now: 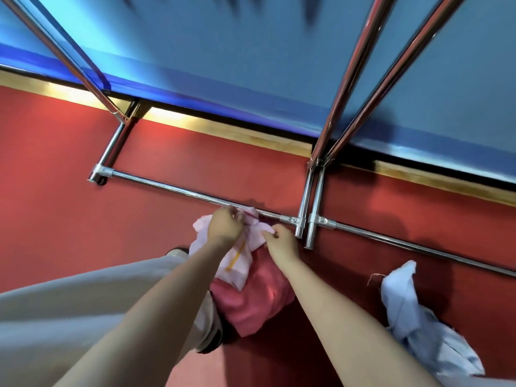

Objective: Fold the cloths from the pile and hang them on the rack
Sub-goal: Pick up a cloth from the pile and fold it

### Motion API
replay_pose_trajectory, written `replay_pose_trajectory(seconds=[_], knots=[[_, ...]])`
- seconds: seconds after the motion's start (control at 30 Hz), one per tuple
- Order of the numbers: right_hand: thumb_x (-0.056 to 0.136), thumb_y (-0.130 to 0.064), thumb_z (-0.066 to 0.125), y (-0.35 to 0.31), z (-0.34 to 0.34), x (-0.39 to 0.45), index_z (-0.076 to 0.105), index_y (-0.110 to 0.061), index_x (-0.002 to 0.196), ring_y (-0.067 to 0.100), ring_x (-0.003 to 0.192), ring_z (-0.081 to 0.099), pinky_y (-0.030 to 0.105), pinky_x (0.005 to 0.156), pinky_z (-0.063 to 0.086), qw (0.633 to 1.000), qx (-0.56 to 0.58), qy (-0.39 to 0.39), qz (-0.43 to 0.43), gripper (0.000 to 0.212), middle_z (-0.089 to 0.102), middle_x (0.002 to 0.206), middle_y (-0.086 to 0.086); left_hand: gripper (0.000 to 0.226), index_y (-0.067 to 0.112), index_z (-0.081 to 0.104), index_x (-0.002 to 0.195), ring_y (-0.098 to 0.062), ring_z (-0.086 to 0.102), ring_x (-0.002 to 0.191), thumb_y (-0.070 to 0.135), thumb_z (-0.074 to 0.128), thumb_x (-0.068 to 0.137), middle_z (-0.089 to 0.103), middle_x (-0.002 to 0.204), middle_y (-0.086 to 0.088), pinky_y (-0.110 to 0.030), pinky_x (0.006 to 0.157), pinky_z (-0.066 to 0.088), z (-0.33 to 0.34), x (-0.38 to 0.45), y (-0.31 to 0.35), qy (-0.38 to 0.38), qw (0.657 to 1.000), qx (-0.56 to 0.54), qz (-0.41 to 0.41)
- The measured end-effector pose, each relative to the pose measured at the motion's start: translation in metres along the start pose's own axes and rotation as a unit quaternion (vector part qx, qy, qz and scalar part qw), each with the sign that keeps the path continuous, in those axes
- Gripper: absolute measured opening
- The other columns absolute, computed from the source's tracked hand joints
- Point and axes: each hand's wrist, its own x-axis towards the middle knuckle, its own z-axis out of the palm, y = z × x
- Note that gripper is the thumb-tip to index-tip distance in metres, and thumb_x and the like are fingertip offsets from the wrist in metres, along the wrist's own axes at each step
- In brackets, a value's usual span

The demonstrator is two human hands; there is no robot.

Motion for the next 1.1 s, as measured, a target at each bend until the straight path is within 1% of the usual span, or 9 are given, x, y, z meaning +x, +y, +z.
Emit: replay_pose_trajectory(seconds=[0.2,0.33,0.43,0.5,0.63,0.77,0.87,0.97,1.1], knots=[[0.082,-0.024,0.062,-0.034,-0.063,-0.059,0.063,-0.015,0.092,0.027,0.074,0.064,0.039,0.072,0.051,0.993,0.045,0.078,-0.070,0.014,0.065,0.080,0.009,0.029,0.006,0.047,0.082,-0.035,0.057,0.090,0.025,0.039,0.103,0.062,0.096,-0.026,-0.036,0.075,0.036,-0.068,-0.061,0.078,0.031,0.986,-0.159,0.043],[0.084,-0.017,0.062,-0.052,-0.119,-0.108,0.062,-0.014,0.109,0.028,0.079,0.069,0.045,0.073,0.055,0.993,-0.003,0.055,-0.103,0.026,0.063,0.085,0.003,0.032,0.017,0.043,0.070,-0.025,0.051,0.063,0.033,0.058,0.093,0.053,0.065,-0.009,-0.043,0.066,0.047,-0.116,-0.127,0.122,0.038,0.953,-0.286,0.091],[0.089,-0.010,0.061,-0.073,-0.161,-0.175,0.064,-0.011,0.094,0.015,0.061,0.061,0.029,0.060,0.048,0.983,-0.054,0.034,-0.169,0.006,0.062,0.072,0.005,0.022,0.017,0.048,0.075,-0.018,0.049,0.072,0.018,0.062,0.092,0.054,0.076,-0.005,-0.030,0.068,0.042,-0.141,-0.186,0.142,0.039,0.940,-0.304,0.150],[0.093,-0.008,0.057,-0.078,-0.182,-0.215,0.059,-0.015,0.082,0.000,0.048,0.056,0.018,0.050,0.043,0.979,-0.077,-0.005,-0.187,0.012,0.060,0.065,-0.001,0.005,0.013,0.058,0.092,-0.014,0.054,0.075,0.009,0.056,0.094,0.060,0.089,-0.005,-0.019,0.069,0.046,-0.150,-0.226,0.147,0.010,0.926,-0.326,0.189],[0.097,-0.019,0.053,-0.063,-0.203,-0.264,0.065,-0.002,0.091,0.000,0.063,0.053,0.024,0.067,0.043,0.981,-0.112,-0.041,-0.154,0.021,0.061,0.077,0.001,0.025,0.018,0.069,0.108,-0.009,0.064,0.089,0.012,0.047,0.099,0.070,0.102,0.001,-0.024,0.087,0.050,-0.147,-0.288,0.134,-0.050,0.911,-0.308,0.268],[0.100,-0.029,0.047,-0.062,-0.209,-0.294,0.062,-0.014,0.102,0.010,0.092,0.055,0.036,0.092,0.047,0.987,0.125,0.030,-0.100,0.022,0.064,0.114,0.013,0.026,0.014,0.070,0.110,0.000,0.064,0.097,0.012,0.046,0.099,0.071,0.108,0.004,-0.013,0.083,0.046,-0.137,-0.331,0.129,-0.077,0.882,-0.343,0.313],[0.100,-0.031,0.044,-0.057,-0.208,-0.304,0.062,-0.024,0.100,0.005,0.090,0.065,0.023,0.081,0.050,0.948,0.305,0.031,-0.086,0.019,0.069,0.104,0.001,0.025,0.018,0.069,0.106,-0.003,0.063,0.101,0.013,0.047,0.099,0.071,0.108,0.005,-0.014,0.087,0.047,-0.140,-0.350,0.131,-0.084,0.861,-0.383,0.324],[0.098,-0.039,0.046,-0.048,-0.200,-0.307,0.066,-0.023,0.107,0.009,0.098,0.064,0.027,0.085,0.047,0.934,0.351,-0.029,-0.060,0.027,0.071,0.101,-0.007,0.024,0.017,0.068,0.104,-0.002,0.064,0.093,0.011,0.046,0.099,0.070,0.103,0.005,-0.012,0.080,0.048,-0.144,-0.354,0.127,-0.082,0.847,-0.429,0.302],[0.095,-0.011,0.053,-0.048,-0.197,-0.306,0.065,-0.008,0.087,0.017,0.080,0.061,0.025,0.074,0.050,0.924,0.368,-0.010,-0.097,0.014,0.069,0.076,0.000,0.022,0.019,0.069,0.105,-0.012,0.066,0.095,0.014,0.049,0.098,0.071,0.106,-0.001,-0.026,0.082,0.051,-0.144,-0.345,0.119,-0.081,0.821,-0.513,0.238]])
